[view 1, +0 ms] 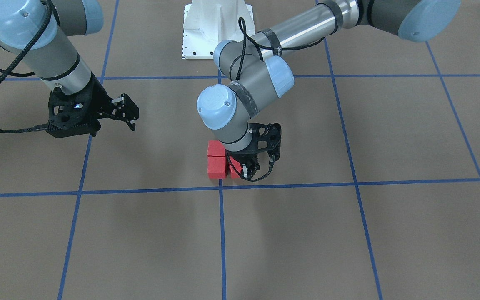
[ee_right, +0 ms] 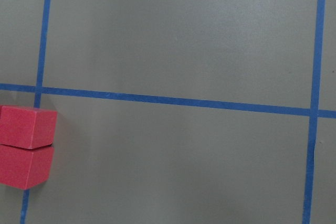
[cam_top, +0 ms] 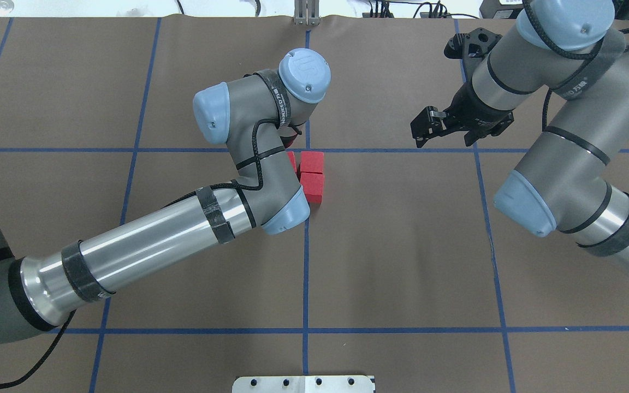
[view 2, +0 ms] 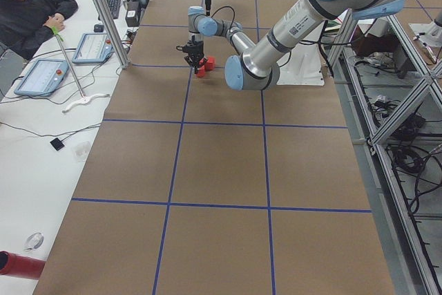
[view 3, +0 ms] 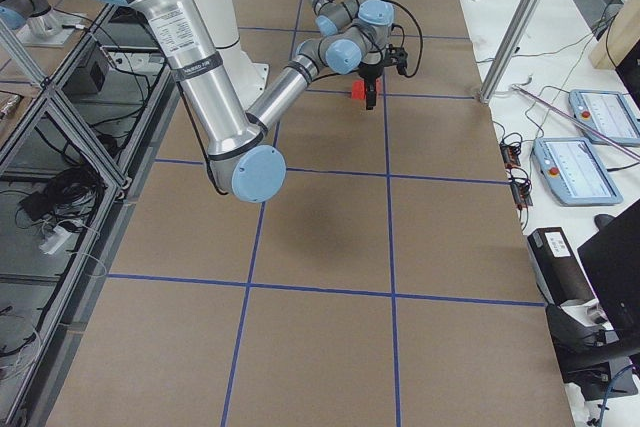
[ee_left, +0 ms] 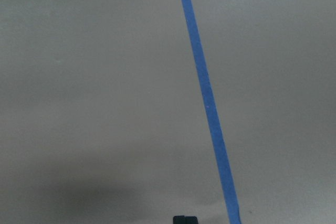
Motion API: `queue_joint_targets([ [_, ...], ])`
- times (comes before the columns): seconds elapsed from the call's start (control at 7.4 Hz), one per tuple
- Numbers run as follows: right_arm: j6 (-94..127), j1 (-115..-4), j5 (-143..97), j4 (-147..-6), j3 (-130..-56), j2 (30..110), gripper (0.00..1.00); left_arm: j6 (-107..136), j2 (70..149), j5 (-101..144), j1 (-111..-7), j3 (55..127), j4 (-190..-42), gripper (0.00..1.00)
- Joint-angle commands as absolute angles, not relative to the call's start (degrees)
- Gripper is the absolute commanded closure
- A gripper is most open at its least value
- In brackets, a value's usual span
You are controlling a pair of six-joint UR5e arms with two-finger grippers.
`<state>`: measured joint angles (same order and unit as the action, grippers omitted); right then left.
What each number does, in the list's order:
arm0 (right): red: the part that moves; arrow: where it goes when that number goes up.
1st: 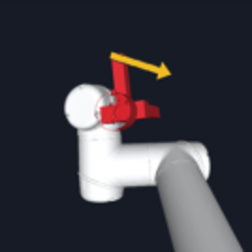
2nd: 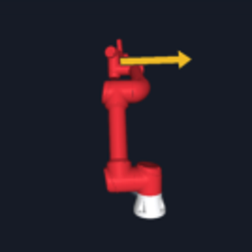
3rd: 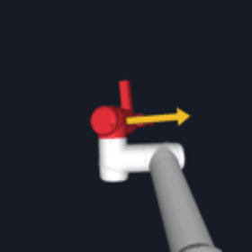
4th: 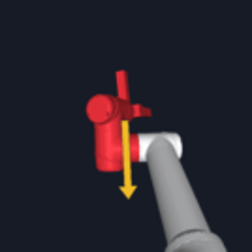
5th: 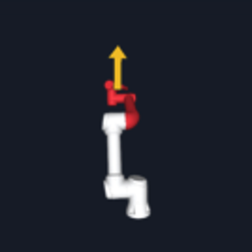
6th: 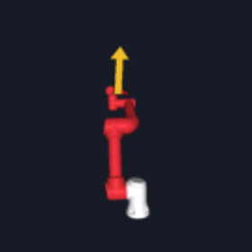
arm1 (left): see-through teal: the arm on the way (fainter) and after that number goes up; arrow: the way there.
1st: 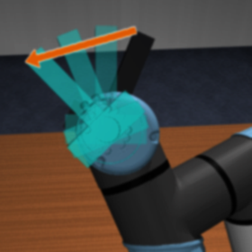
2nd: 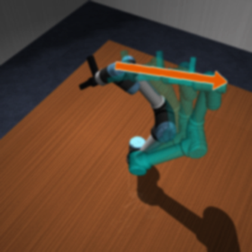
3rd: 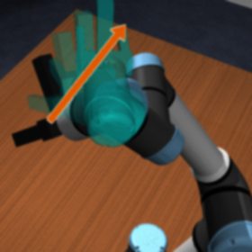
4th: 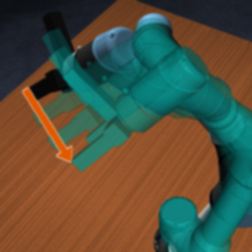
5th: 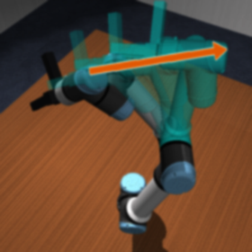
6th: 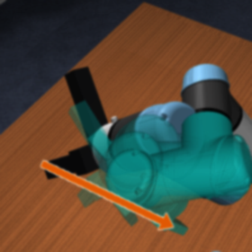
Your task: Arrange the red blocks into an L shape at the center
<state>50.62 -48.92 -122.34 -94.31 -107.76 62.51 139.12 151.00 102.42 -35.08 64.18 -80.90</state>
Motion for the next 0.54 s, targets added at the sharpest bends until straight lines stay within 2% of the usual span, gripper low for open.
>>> queue_joint_targets([
  [0.0, 50.6, -48.9, -122.3, -94.3, -107.8, 62.6, 0.01, 139.0, 151.0, 102.6, -35.2, 64.2, -82.3, 1.00],
  [0.41, 50.6, -48.9, -122.3, -94.3, -107.8, 62.7, 0.01, 138.4, 151.0, 102.7, -35.2, 64.3, -83.7, 1.00],
])
